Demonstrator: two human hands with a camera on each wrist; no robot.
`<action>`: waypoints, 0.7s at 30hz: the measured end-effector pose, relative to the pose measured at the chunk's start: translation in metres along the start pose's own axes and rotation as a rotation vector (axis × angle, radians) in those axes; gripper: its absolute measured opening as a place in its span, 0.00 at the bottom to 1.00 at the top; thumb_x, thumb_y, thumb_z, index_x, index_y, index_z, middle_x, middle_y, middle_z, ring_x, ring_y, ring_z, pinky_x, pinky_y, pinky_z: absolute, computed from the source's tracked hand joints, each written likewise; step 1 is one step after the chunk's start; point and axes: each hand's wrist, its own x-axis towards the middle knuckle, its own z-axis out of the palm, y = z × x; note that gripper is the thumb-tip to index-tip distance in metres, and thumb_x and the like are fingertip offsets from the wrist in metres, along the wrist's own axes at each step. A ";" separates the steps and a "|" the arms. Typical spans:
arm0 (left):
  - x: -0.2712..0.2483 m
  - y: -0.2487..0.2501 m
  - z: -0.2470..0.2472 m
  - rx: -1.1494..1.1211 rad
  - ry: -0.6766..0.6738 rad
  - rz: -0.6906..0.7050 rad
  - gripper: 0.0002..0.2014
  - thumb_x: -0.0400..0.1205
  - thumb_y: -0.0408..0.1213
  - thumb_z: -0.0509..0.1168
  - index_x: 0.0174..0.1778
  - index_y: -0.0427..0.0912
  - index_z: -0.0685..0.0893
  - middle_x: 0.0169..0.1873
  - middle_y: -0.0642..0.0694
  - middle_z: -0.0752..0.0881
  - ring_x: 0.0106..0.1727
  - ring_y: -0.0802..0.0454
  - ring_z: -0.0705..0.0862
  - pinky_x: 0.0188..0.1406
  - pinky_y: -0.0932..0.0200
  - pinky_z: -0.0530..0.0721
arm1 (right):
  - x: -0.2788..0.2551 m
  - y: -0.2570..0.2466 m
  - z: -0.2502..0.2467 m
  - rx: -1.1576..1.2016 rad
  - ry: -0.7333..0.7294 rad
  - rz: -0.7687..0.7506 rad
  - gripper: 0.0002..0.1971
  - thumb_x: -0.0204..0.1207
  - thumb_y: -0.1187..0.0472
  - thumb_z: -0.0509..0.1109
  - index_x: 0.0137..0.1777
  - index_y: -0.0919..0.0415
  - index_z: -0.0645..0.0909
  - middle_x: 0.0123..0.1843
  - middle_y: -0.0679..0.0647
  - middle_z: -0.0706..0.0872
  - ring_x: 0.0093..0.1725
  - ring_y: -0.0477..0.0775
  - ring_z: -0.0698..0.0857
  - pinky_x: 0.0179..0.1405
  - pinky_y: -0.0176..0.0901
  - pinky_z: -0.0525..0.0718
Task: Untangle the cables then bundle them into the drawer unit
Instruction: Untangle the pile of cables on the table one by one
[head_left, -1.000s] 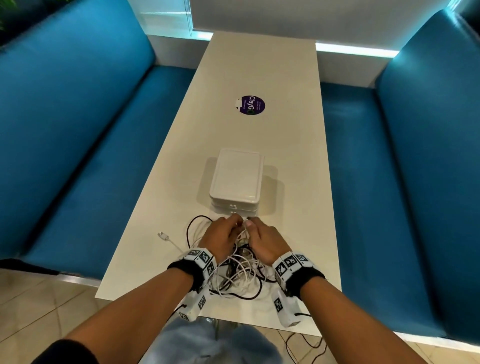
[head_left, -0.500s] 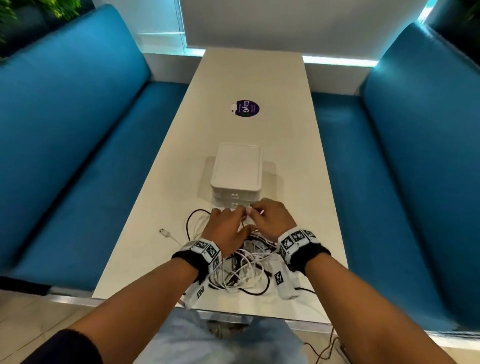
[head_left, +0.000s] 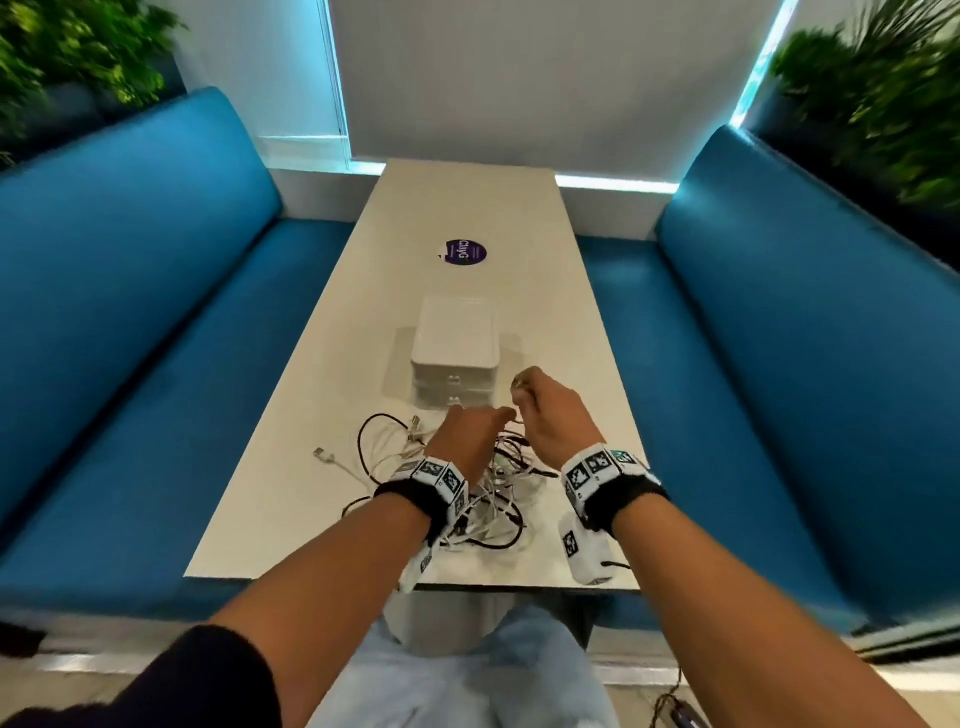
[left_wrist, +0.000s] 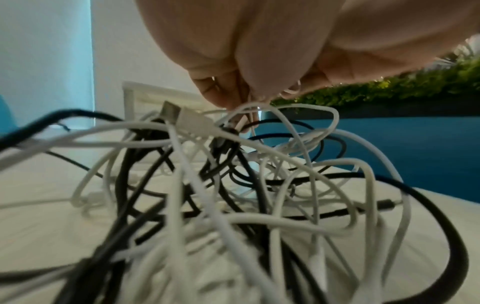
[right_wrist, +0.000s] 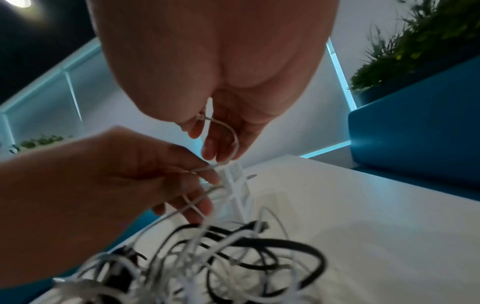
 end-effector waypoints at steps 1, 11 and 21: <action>0.000 0.001 -0.001 0.056 0.000 0.026 0.23 0.81 0.26 0.62 0.70 0.49 0.76 0.51 0.42 0.88 0.52 0.40 0.87 0.57 0.44 0.81 | -0.001 -0.007 0.000 0.035 -0.003 -0.012 0.09 0.87 0.54 0.58 0.57 0.58 0.76 0.48 0.59 0.87 0.46 0.61 0.84 0.44 0.51 0.82; -0.024 -0.012 0.016 0.090 0.043 -0.097 0.21 0.86 0.32 0.55 0.76 0.44 0.73 0.67 0.40 0.80 0.63 0.39 0.77 0.59 0.45 0.72 | 0.000 -0.035 0.026 0.257 -0.120 -0.014 0.10 0.84 0.48 0.62 0.46 0.52 0.78 0.34 0.45 0.84 0.35 0.50 0.83 0.42 0.53 0.84; -0.031 -0.032 0.013 -0.033 0.063 -0.140 0.18 0.81 0.26 0.59 0.66 0.44 0.77 0.63 0.44 0.78 0.60 0.40 0.77 0.61 0.50 0.70 | 0.001 -0.049 0.025 -0.259 -0.274 -0.191 0.11 0.87 0.52 0.55 0.57 0.58 0.73 0.47 0.62 0.86 0.45 0.65 0.83 0.38 0.47 0.73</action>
